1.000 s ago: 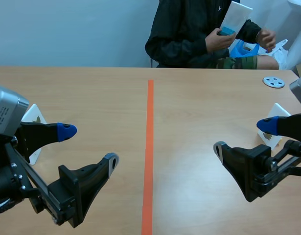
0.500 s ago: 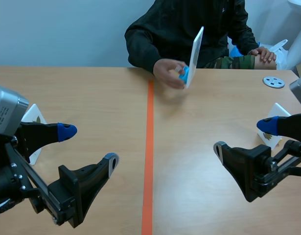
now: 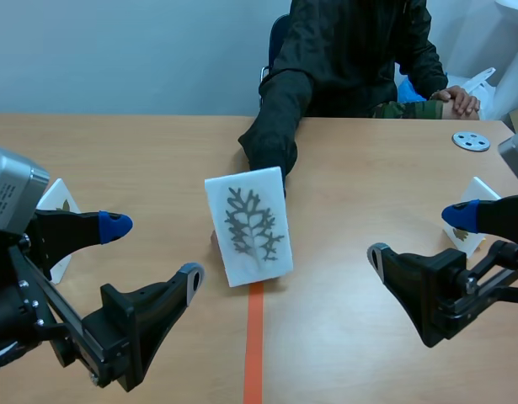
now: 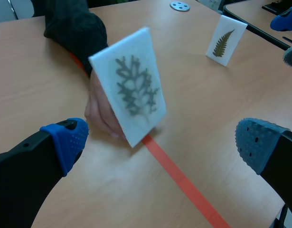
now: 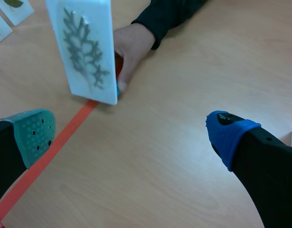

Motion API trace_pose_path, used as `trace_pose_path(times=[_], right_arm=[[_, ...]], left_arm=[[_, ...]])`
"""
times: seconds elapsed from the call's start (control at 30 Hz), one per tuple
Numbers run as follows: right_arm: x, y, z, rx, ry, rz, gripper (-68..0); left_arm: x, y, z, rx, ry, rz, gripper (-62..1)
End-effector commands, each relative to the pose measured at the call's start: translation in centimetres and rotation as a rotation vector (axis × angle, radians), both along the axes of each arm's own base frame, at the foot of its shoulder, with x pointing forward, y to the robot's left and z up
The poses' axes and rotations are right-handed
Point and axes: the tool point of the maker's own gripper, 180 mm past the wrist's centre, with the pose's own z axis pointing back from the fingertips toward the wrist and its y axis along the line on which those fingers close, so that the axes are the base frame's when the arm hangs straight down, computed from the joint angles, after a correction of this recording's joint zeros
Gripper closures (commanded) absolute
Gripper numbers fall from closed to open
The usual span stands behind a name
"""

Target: Sort the leaf by its shape. The table is split by an orange tape line. A compound leaf with several leaflets goes to the left side, a simple leaf with one blade goes to the right side. Return to the home posture when a red brick is placed on the table.

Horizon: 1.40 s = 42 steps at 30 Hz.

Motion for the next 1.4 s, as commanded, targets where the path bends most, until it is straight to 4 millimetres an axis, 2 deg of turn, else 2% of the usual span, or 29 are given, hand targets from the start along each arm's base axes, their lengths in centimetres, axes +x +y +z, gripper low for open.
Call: trace_pose_path(times=[0.0,0.8,1.13,1.37], right_arm=[[0.6,-0.2,0.9,0.013,-0.034,-0.008,-67.9],[0.6,-0.2,0.8,-0.002,-0.036,-0.001,-67.9],[1.2,1.8,0.6,-0.024,-0.058,0.068,-67.9],[2.8,2.5,-1.2,0.000,-0.043,0.084,-67.9]], left_arm=[[0.2,0.2,0.5,-0.012,-0.017,0.003,-62.3],[0.2,0.2,0.5,-0.012,-0.017,0.003,-62.3],[0.2,0.2,0.5,-0.011,-0.017,0.004,-62.3],[0.2,0.2,0.5,-0.011,-0.017,0.004,-62.3]])
